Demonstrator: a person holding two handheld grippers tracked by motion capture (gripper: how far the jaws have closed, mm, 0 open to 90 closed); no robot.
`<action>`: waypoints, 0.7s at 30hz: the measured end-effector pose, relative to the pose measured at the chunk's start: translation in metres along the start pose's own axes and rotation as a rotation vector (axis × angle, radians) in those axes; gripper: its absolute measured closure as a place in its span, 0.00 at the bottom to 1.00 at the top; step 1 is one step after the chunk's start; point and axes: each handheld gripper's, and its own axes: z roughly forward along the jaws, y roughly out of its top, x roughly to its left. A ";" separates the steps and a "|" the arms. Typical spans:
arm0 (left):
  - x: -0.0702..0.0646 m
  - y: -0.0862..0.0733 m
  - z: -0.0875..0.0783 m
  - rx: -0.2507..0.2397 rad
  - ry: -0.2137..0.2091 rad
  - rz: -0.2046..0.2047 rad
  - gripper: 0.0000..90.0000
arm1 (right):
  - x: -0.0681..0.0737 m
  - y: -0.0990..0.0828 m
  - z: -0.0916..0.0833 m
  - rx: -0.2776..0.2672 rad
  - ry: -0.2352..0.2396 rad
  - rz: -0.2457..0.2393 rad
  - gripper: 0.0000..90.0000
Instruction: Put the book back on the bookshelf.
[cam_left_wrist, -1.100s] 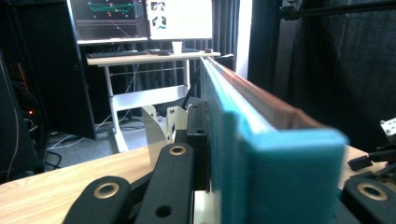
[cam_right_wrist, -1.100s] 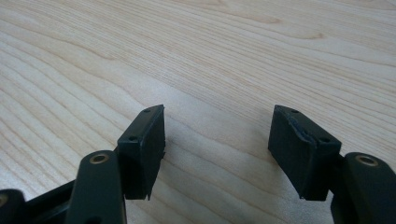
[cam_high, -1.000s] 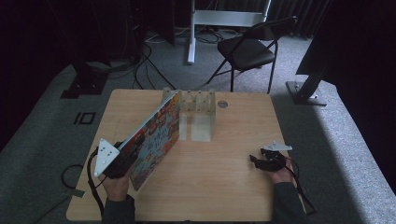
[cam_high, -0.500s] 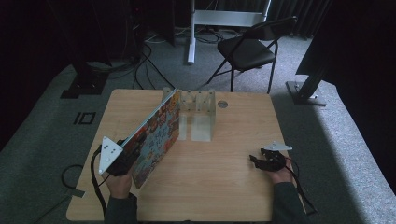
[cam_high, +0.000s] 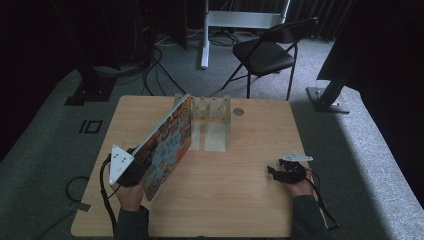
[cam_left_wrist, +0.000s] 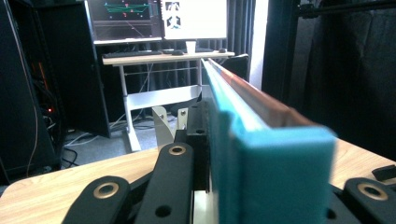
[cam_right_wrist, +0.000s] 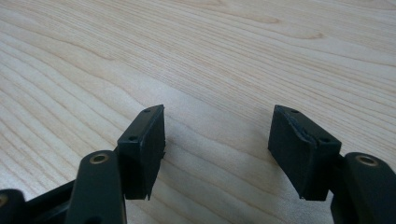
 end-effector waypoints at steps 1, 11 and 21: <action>0.000 0.000 0.000 0.001 0.001 0.003 0.89 | 0.000 0.000 0.000 0.000 0.000 0.000 0.40; -0.003 0.002 0.006 0.004 0.019 -0.002 0.89 | 0.000 0.000 0.000 0.000 0.000 -0.002 0.40; -0.008 0.005 0.011 0.012 0.039 0.009 0.89 | 0.000 0.000 0.000 0.000 0.000 -0.001 0.40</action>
